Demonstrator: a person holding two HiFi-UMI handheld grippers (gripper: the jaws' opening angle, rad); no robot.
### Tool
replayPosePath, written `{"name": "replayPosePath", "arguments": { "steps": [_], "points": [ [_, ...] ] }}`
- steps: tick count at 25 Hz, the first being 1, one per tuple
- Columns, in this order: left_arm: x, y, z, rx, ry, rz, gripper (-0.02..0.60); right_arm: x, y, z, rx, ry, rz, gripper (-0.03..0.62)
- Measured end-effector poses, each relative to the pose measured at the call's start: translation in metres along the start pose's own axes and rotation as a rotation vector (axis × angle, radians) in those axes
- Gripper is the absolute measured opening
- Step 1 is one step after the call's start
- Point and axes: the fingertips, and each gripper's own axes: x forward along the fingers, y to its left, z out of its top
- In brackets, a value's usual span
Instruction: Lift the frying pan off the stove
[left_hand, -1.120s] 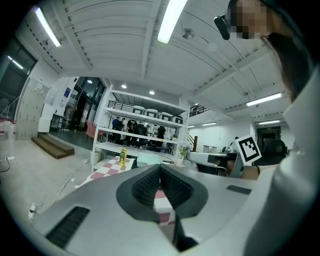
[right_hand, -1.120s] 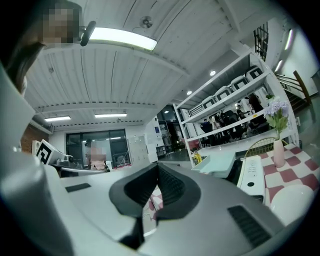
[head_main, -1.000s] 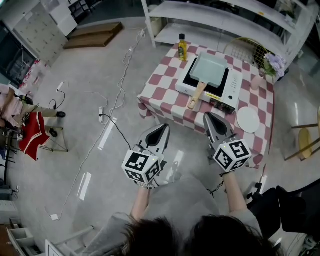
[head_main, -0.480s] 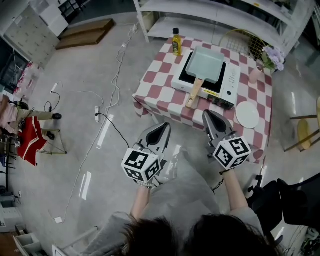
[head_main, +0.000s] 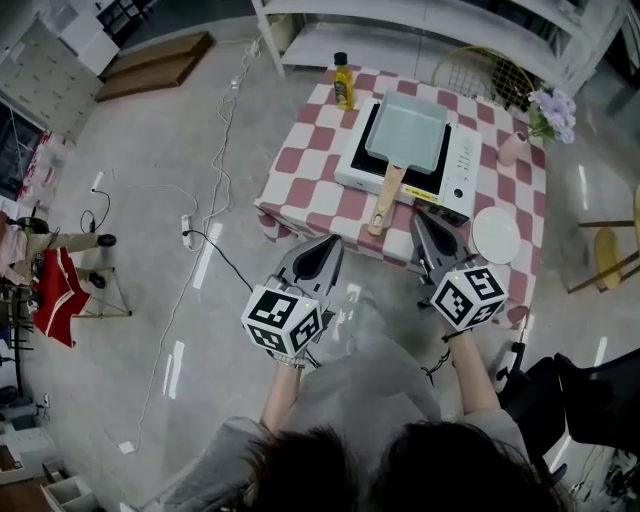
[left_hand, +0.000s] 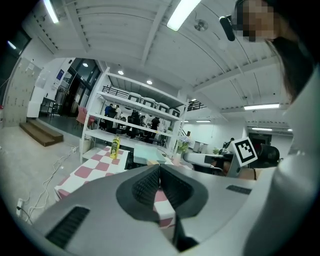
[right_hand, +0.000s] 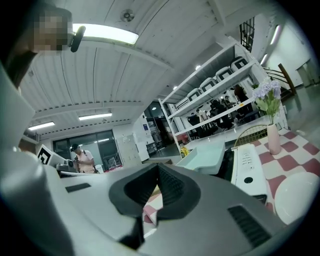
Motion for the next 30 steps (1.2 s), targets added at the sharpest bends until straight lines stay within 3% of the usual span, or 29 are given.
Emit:
{"name": "replayPosePath", "arguments": {
  "steps": [16,30],
  "points": [
    [0.068,0.031,0.013,-0.075,0.100,-0.091,0.027,0.048,-0.046,0.011,0.089,0.007,-0.044,0.022],
    [0.109,0.043,0.021,-0.141,0.130,-0.145,0.028,0.081,-0.062,0.010,0.148,0.041,-0.026,0.023]
  ]
}}
